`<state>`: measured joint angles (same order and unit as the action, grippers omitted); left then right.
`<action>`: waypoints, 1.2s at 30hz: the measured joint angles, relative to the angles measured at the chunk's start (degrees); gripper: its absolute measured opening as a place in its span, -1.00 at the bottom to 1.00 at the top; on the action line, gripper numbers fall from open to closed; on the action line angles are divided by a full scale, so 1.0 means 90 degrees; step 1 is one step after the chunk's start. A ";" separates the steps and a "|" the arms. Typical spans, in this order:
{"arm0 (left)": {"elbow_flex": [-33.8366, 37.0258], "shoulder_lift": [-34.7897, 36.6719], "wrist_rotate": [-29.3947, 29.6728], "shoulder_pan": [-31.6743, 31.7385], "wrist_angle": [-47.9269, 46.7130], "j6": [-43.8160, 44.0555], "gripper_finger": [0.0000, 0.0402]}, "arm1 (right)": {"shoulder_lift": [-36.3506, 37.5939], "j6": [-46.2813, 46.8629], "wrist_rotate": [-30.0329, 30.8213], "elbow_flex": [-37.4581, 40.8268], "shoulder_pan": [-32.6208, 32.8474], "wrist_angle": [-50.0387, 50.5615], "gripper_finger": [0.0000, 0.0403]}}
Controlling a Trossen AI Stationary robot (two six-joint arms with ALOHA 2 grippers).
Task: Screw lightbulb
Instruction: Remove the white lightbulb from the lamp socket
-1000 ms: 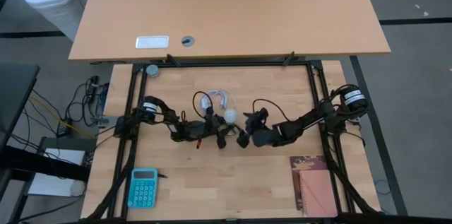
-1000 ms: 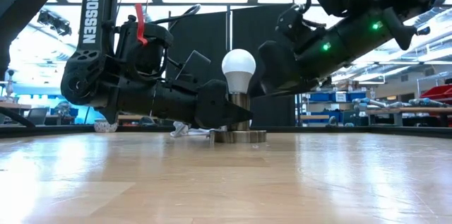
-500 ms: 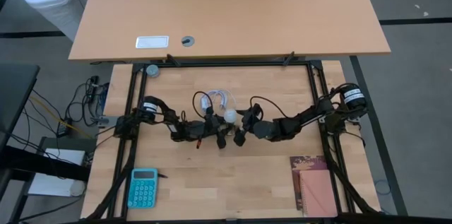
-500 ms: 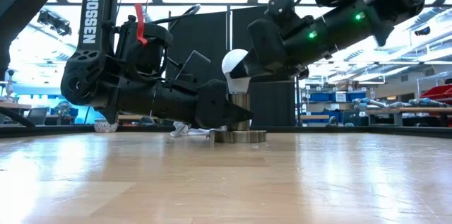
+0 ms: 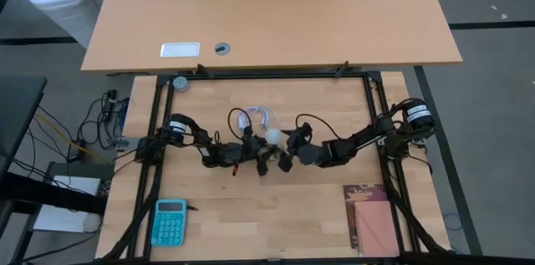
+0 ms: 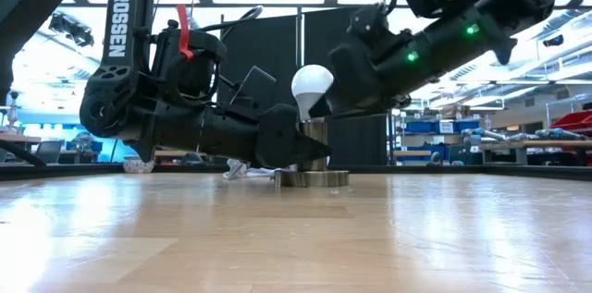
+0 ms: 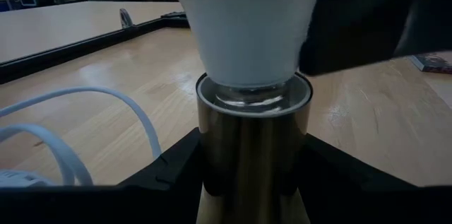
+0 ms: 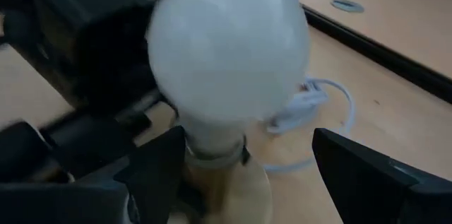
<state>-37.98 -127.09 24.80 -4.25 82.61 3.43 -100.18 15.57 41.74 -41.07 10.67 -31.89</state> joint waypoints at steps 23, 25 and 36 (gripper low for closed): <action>0.0051 0.0007 -0.0367 0.0005 -0.0039 -0.0010 -0.04 | 0.0055 0.2342 0.1698 -0.0001 0.0717 0.2418 0.53; 0.0067 0.0015 -0.0617 0.0028 -0.0087 -0.0042 -0.04 | 0.0102 0.2655 0.1720 0.0004 0.0774 0.2771 0.53; 0.0073 0.0029 -0.0951 0.0131 -0.0380 -0.0103 -0.04 | 0.0107 0.0798 -0.0080 0.0329 -0.0376 0.0970 0.53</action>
<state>-37.32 -126.82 16.24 -3.07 79.19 2.50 -99.22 22.75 41.02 -38.11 7.29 -23.16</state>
